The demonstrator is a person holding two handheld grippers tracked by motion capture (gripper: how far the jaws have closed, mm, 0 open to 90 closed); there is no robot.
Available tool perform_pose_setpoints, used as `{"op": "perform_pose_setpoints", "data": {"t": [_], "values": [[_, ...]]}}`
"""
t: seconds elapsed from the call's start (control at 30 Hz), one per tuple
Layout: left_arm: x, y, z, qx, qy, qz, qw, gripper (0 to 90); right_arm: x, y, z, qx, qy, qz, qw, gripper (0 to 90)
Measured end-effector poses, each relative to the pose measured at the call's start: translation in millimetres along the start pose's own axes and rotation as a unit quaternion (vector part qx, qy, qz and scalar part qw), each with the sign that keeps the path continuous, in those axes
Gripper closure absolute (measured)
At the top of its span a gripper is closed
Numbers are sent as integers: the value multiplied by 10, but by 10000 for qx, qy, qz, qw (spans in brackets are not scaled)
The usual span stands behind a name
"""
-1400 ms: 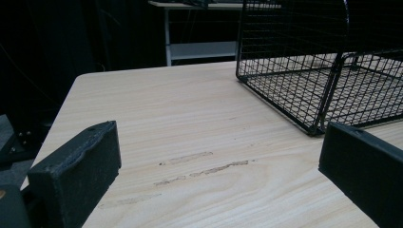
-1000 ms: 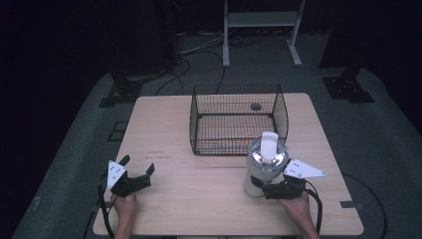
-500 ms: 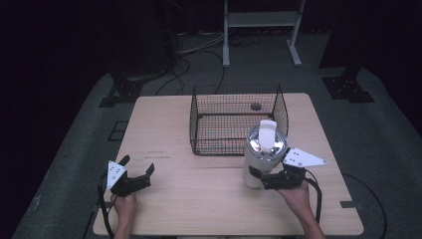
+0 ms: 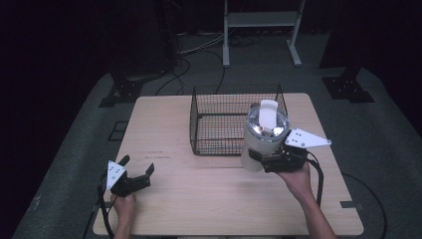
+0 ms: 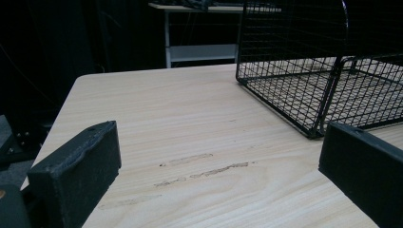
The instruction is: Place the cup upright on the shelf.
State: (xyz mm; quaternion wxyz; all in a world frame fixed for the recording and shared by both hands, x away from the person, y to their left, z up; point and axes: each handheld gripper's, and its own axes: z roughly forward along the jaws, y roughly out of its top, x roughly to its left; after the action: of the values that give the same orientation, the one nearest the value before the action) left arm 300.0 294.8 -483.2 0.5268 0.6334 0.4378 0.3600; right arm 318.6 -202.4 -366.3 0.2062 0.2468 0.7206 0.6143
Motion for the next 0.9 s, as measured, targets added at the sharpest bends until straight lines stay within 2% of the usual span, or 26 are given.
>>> {"op": "perform_pose_setpoints", "data": {"t": [0.37,0.53,0.9], "values": [[0,0,-1,3,-4,4,10000,0,-122,207,107,-29,71,30,10000,95],[2,-1,-1,-14,-4,-5,10000,0,-193,303,185,-79,139,148,9998,95],[7,-3,0,-37,-9,8,10000,0,-381,556,439,-70,122,82,9999,95]]}}
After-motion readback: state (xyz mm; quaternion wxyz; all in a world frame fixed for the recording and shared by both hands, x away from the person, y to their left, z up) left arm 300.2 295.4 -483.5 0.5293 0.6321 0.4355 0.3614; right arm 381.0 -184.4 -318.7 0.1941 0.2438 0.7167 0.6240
